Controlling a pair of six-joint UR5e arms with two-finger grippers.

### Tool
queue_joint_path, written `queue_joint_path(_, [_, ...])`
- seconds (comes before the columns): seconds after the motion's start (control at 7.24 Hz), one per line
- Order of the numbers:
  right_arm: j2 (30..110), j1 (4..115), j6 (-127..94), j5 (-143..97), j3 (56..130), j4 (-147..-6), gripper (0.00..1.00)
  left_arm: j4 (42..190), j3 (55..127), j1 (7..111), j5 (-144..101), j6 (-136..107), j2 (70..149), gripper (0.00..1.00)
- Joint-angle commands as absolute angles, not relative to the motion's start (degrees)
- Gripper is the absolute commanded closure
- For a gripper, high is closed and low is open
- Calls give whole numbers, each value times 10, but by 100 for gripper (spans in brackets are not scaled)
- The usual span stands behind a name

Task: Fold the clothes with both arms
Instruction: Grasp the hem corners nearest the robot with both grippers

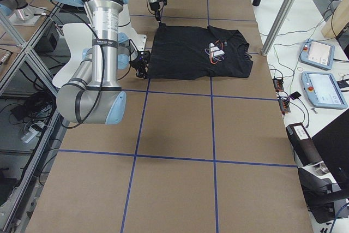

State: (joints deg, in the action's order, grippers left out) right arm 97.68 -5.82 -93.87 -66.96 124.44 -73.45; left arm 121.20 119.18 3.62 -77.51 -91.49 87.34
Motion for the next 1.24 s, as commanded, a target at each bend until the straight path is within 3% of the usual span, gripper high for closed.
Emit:
queue_joint_path(0.0, [973, -60, -939, -670, 1245, -737, 62, 1212, 1196, 37, -775, -915, 872, 100])
queue_joint_path(0.69, [970, -63, -939, -671, 1240, -737, 72, 1212, 1200, 38, -775, -915, 872, 100])
queue_joint_path(0.83, [970, -63, -939, -671, 1240, -737, 91, 1212, 1200, 38, -776, -915, 874, 100])
queue_joint_path(0.97, [971, -63, -939, -669, 1240, -737, 100, 1212, 1201, 39, -777, -914, 874, 100])
queue_joint_path(1.11, [970, -57, -939, -670, 1244, -737, 100, 1212, 1204, 41, -778, -911, 873, 100])
